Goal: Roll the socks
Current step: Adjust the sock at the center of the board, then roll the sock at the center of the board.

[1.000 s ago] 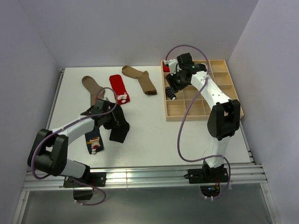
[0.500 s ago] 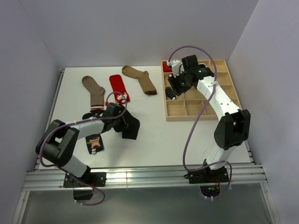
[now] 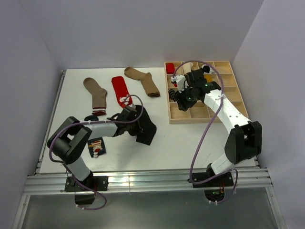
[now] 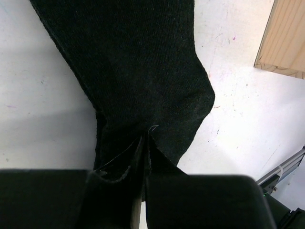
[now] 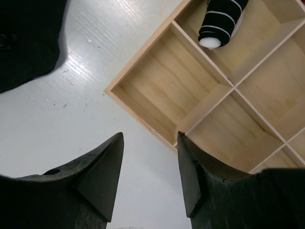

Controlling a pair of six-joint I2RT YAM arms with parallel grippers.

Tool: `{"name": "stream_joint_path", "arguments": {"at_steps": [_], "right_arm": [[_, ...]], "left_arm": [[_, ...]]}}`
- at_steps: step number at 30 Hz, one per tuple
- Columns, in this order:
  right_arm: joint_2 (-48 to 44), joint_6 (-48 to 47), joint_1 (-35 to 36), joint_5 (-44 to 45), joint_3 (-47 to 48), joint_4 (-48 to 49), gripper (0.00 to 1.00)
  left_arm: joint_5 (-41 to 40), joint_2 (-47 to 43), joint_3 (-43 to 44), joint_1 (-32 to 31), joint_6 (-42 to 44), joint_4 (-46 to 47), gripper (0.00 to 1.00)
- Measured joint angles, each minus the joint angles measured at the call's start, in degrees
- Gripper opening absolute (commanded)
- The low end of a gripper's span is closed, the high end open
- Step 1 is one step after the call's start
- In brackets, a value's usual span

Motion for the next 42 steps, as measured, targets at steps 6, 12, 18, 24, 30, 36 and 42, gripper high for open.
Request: {"name": "stream_joint_path", "arguments": {"at_steps": [6,12,18,24,30,36,42], "right_arm": [[-3.9,-1.0,2.6,-1.1,-3.8,2.2,0.57],[-4.6,-1.1,8.4,-0.7,-6.6,3.7,0.57],[-4.6,-0.7,11.7,-0.2,-7.0,4.5,0.57],[-5.1,-0.2,17.6,0.5,-10.7,6.4,0.57],[-4.9,1.4,25.0,0.7,-14.6,7.9,0.56],[-2.8,4.2,29.5,1.6,-14.2,10.7,0.56],[3.8,6.7,36.6,3.7,-12.8,12.8,0.55]], "left_arm": [[-0.3,-1.7,-0.1,-0.6,-1.4,-3.2,0.13],[-0.3,-6.9,-4.0,-0.8,-4.3,-5.9,0.13],[-0.2,-8.6,-7.0,-1.4,-7.6,-4.0,0.14],[-0.7,-13.1,-7.0,-1.7,-8.2,-4.8,0.18],[-2.3,-23.8,-6.6,1.0,-8.2,-9.4,0.26],[-3.3,-37.9,-5.7,16.0,-5.3,-14.5,0.32],[-3.0,-40.5,-2.6,24.4,-2.3,-18.1,0.34]]}}
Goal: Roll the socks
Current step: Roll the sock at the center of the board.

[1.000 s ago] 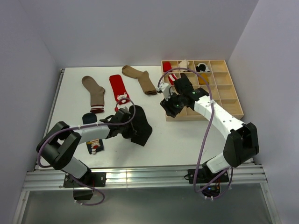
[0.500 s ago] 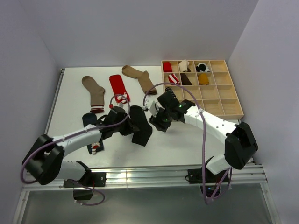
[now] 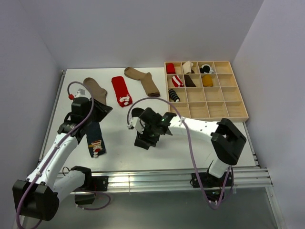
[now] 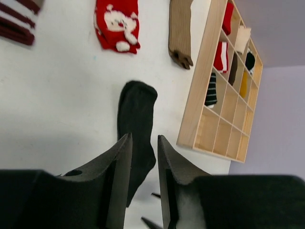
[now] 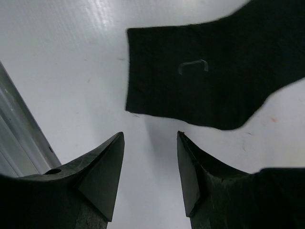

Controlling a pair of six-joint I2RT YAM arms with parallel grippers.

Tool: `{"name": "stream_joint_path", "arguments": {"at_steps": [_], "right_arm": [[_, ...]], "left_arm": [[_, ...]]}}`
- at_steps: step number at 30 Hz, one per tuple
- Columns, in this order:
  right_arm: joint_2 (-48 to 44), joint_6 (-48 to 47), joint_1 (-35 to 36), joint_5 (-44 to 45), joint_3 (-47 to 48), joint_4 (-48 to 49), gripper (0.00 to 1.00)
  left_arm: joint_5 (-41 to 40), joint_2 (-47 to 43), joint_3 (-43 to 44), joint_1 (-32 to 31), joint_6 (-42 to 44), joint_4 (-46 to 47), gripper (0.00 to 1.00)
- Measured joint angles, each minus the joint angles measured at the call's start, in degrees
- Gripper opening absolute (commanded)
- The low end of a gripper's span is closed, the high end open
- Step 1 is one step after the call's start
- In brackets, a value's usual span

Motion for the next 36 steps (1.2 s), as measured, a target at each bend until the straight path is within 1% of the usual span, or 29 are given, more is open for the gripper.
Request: {"name": "stream_joint_path", "arguments": {"at_steps": [5,8,12,20,28,34,36], "right_arm": [[4.9,1.6,5.6,1.7,1.2,0.4,0.55],[6.7,2.2,6.9,2.4,2.6,0.5,0.53],[9.4,3.1,7.9,3.7,4.6,1.1,0.52],[13.5,3.5,9.0,6.6,5.2,1.7,0.50],[14.3,3.7,9.0,8.3,5.2,2.4,0.47],[14.3,3.1,8.6,8.6,5.2,2.8,0.32],[14.3,2.8,8.0,8.1,5.2,2.8,0.29]], "left_arm": [[0.6,0.0,2.4,3.4,2.0,-1.1,0.34],[1.5,0.0,3.2,4.0,2.9,-0.9,0.33],[2.8,0.3,3.2,4.1,3.3,-0.8,0.33],[4.4,1.2,3.2,4.1,4.1,-0.7,0.32],[5.4,1.7,3.1,4.1,4.7,0.3,0.32],[5.6,3.1,2.1,4.1,5.1,1.8,0.32],[5.8,3.5,1.5,4.1,5.2,2.1,0.32]]}}
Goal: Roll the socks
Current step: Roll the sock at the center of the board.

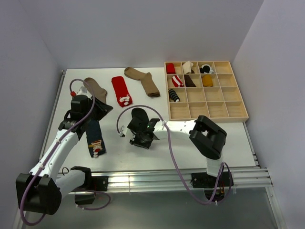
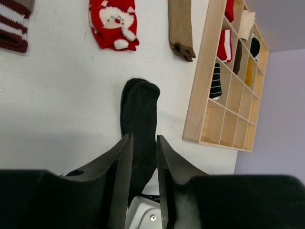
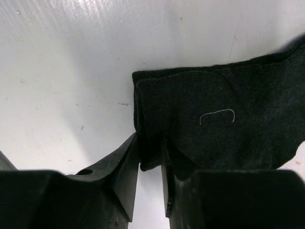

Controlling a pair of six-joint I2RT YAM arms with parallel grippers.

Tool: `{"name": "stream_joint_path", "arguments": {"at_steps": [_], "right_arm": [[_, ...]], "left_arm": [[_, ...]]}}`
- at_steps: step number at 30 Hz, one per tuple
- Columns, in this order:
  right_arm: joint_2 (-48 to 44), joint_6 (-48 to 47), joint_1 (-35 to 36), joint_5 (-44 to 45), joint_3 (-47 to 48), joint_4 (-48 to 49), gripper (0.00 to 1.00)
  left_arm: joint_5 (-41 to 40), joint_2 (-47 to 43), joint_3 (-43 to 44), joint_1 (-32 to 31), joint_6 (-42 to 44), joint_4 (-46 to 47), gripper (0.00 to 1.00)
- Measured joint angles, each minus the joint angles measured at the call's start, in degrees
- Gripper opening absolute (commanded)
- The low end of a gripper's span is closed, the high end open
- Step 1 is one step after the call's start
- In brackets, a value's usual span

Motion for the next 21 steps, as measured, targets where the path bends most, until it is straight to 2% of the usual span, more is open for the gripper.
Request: {"name": "stream_joint_path", "arguments": {"at_steps": [4,10,16,21], "right_arm": [[-0.3,-1.1,-2.0,-3.8,0.0,-0.3,0.24],[-2.0,-5.7,-9.4,-17.0,0.0,-6.6,0.22],[-2.1,-13.9,-16.5,-30.6,1.3,-18.7,0.21],[2.2,-20.9,-18.5,-38.3,6.5,-28.5,0.21]], "left_arm": [[0.0,0.2,-1.2,0.0,0.1,0.1,0.31],[-1.1,0.2,-3.9,-2.6,0.7,2.5,0.23],[-4.8,1.0,-8.9,-12.7,0.9,8.6,0.20],[-5.5,2.8,-14.7,-21.0,2.1,19.4,0.20]]}}
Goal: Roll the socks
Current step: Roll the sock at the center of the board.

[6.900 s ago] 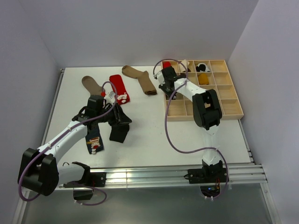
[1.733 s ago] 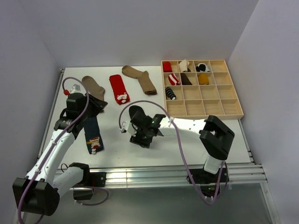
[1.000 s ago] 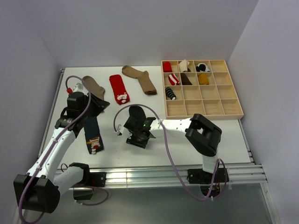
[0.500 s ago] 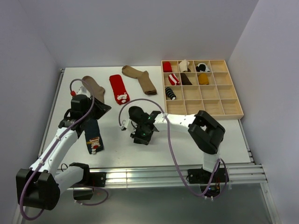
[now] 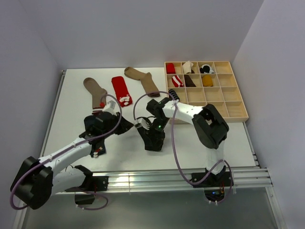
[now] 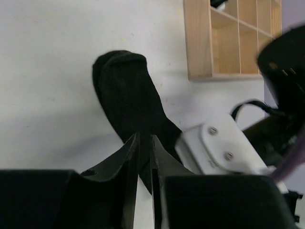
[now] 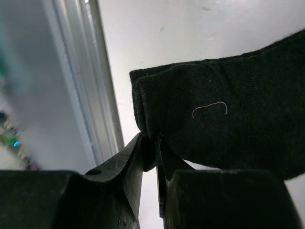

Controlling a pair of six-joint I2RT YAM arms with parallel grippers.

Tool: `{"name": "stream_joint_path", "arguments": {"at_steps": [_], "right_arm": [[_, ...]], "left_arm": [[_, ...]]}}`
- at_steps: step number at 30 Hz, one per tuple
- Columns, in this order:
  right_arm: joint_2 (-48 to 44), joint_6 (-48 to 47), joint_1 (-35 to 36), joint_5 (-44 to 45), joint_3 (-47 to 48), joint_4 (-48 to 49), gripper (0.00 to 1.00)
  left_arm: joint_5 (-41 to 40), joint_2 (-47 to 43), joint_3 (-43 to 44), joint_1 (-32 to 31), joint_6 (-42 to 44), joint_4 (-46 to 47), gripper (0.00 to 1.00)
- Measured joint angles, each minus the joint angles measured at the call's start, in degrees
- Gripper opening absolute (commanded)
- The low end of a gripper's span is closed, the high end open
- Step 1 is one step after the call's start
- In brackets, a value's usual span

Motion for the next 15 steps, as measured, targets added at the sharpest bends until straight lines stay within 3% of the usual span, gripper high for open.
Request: {"name": "stream_joint_path", "arguments": {"at_steps": [6,15], "right_arm": [[9.6,-7.1,-1.6,-5.5,4.9,-9.7,0.20],[15.6,-8.3,-4.7,-8.3,9.2,-15.1,0.20]], "left_arm": [[0.5,5.7,-5.2,-5.7,3.6,11.7,0.24],[3.8,10.6,-7.1,-12.7,6.0,25.0,0.24]]}}
